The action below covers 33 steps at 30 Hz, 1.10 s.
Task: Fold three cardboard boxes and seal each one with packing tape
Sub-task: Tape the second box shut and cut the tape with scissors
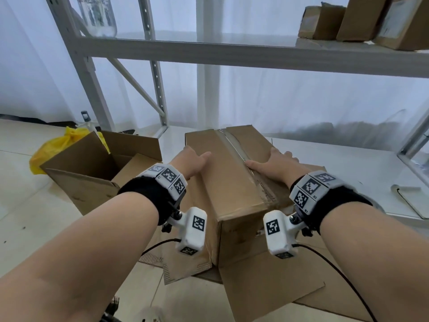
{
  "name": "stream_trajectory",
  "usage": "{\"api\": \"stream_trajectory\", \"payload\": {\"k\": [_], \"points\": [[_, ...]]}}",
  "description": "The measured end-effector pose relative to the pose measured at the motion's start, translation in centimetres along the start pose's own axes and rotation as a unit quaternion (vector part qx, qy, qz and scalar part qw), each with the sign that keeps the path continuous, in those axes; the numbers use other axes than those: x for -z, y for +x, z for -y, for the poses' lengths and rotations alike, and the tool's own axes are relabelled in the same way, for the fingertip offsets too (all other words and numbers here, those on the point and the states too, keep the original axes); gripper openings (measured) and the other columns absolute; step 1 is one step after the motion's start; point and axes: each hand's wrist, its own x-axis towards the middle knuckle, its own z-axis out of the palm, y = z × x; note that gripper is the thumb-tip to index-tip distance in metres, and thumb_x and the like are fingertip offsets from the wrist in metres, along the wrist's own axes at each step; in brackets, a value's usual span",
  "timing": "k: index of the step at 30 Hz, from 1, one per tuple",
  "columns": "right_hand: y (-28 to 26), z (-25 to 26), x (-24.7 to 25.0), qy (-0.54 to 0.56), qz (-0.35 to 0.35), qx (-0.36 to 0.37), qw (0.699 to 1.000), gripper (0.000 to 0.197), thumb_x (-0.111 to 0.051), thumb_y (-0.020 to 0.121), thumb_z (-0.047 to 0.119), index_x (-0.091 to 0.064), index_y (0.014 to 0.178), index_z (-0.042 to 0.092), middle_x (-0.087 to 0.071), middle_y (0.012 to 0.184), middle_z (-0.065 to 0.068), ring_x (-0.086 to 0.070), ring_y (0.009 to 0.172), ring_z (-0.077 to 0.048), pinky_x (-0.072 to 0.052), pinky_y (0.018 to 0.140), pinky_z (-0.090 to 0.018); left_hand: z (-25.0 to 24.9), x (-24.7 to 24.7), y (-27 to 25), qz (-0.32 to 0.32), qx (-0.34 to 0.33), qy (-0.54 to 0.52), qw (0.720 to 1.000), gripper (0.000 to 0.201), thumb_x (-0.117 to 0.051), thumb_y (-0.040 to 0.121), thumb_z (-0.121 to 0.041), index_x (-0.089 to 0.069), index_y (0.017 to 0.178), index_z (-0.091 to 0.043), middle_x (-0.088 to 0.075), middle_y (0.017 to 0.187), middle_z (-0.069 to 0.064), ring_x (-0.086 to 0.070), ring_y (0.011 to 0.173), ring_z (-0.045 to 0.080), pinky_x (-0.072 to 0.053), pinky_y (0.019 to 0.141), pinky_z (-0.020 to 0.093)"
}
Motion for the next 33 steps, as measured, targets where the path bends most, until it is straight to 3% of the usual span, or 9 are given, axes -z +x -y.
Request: {"api": "stream_trajectory", "payload": {"k": [3, 6, 9, 14, 18, 23, 27, 31, 33], "points": [[1.2, -0.2, 0.1, 0.05, 0.017, -0.014, 0.999, 0.113, -0.058, 0.063, 0.083, -0.02, 0.148, 0.019, -0.034, 0.141, -0.016, -0.036, 0.132, -0.036, -0.034, 0.108, -0.05, 0.8, -0.5, 0.7, 0.021, 0.018, -0.052, 0.998, 0.071, -0.05, 0.091, -0.054, -0.036, 0.136, -0.001, -0.051, 0.114, 0.009, -0.055, 0.1, 0.026, -0.055, 0.079, 0.038], [1.4, -0.5, 0.1, 0.072, 0.013, -0.015, 0.997, 0.125, -0.065, 0.053, 0.084, -0.018, 0.148, 0.017, -0.036, 0.14, -0.015, -0.041, 0.128, -0.035, -0.038, 0.105, -0.05, 1.6, -1.1, 0.8, 0.025, 0.021, -0.094, 0.995, 0.07, -0.051, 0.088, -0.06, -0.049, 0.124, 0.0, -0.058, 0.115, 0.012, -0.058, 0.104, 0.029, -0.054, 0.088, 0.042], [0.5, -0.2, 0.7, 0.096, -0.016, 0.0, 0.995, 0.132, -0.072, 0.052, 0.079, -0.007, 0.152, 0.02, -0.027, 0.145, -0.018, -0.032, 0.133, -0.037, -0.033, 0.107, -0.052, 1.3, -0.9, 0.2, -0.029, 0.021, -0.121, 0.992, 0.079, -0.051, 0.082, -0.069, -0.053, 0.114, 0.004, -0.06, 0.108, 0.014, -0.059, 0.099, 0.031, -0.049, 0.093, 0.039], [-2.4, 0.7, 4.8, 0.143, -0.072, 0.015, 0.987, 0.135, -0.076, 0.047, 0.077, -0.011, 0.15, 0.017, -0.022, 0.146, -0.017, -0.025, 0.135, -0.038, -0.033, 0.107, -0.055, -1.7, 2.1, -2.3, -0.094, -0.063, -0.172, 0.979, 0.102, -0.067, 0.038, -0.084, -0.061, 0.106, -0.009, -0.069, 0.096, 0.004, -0.067, 0.088, 0.022, -0.055, 0.084, 0.044], [-5.6, 1.0, 8.5, 0.187, -0.128, 0.012, 0.974, 0.115, -0.077, 0.048, 0.075, -0.036, 0.135, 0.012, -0.031, 0.135, -0.015, -0.033, 0.125, -0.033, -0.036, 0.103, -0.048, -4.7, 5.2, -5.9, -0.142, -0.122, -0.142, 0.972, 0.089, -0.071, 0.05, -0.074, -0.058, 0.111, -0.01, -0.067, 0.101, 0.003, -0.064, 0.094, 0.023, -0.054, 0.086, 0.042], [-9.5, 1.2, 10.4, 0.308, -0.192, 0.037, 0.931, 0.124, -0.084, 0.044, 0.067, -0.029, 0.136, 0.004, -0.035, 0.134, -0.015, -0.038, 0.127, -0.031, -0.04, 0.104, -0.05, -6.7, 7.8, -10.5, -0.182, -0.213, -0.18, 0.943, 0.08, -0.079, 0.07, -0.05, -0.042, 0.131, -0.014, -0.06, 0.119, 0.0, -0.06, 0.104, 0.017, -0.05, 0.095, 0.038], [-11.9, 0.0, 8.1, 0.386, -0.289, 0.131, 0.866, 0.106, -0.087, 0.057, 0.05, -0.029, 0.137, 0.013, -0.033, 0.133, -0.008, -0.038, 0.126, -0.025, -0.035, 0.109, -0.044, -5.8, 8.0, -13.6, -0.195, -0.322, -0.161, 0.913, 0.089, -0.073, 0.082, -0.033, -0.015, 0.15, -0.029, -0.038, 0.136, 0.003, -0.043, 0.116, 0.01, -0.037, 0.105, 0.031], [-12.7, -2.2, 4.0, 0.381, -0.244, 0.16, 0.877, 0.094, -0.085, 0.069, 0.031, -0.025, 0.139, 0.012, -0.03, 0.136, -0.007, -0.036, 0.128, -0.023, -0.033, 0.112, -0.039, -2.5, 5.9, -14.2, -0.139, -0.293, -0.126, 0.938, 0.097, -0.072, 0.083, -0.03, -0.002, 0.149, -0.038, -0.025, 0.141, 0.004, -0.036, 0.122, 0.017, -0.034, 0.11, 0.043], [-12.7, -2.9, 2.4, 0.391, -0.217, 0.146, 0.883, 0.095, -0.086, 0.065, 0.036, -0.027, 0.136, 0.013, -0.035, 0.134, -0.006, -0.041, 0.126, -0.023, -0.037, 0.109, -0.042, -1.0, 4.4, -14.1, -0.118, -0.238, -0.144, 0.953, 0.103, -0.076, 0.077, -0.04, -0.005, 0.15, -0.033, -0.026, 0.141, 0.003, -0.038, 0.128, 0.024, -0.036, 0.11, 0.048]]}}
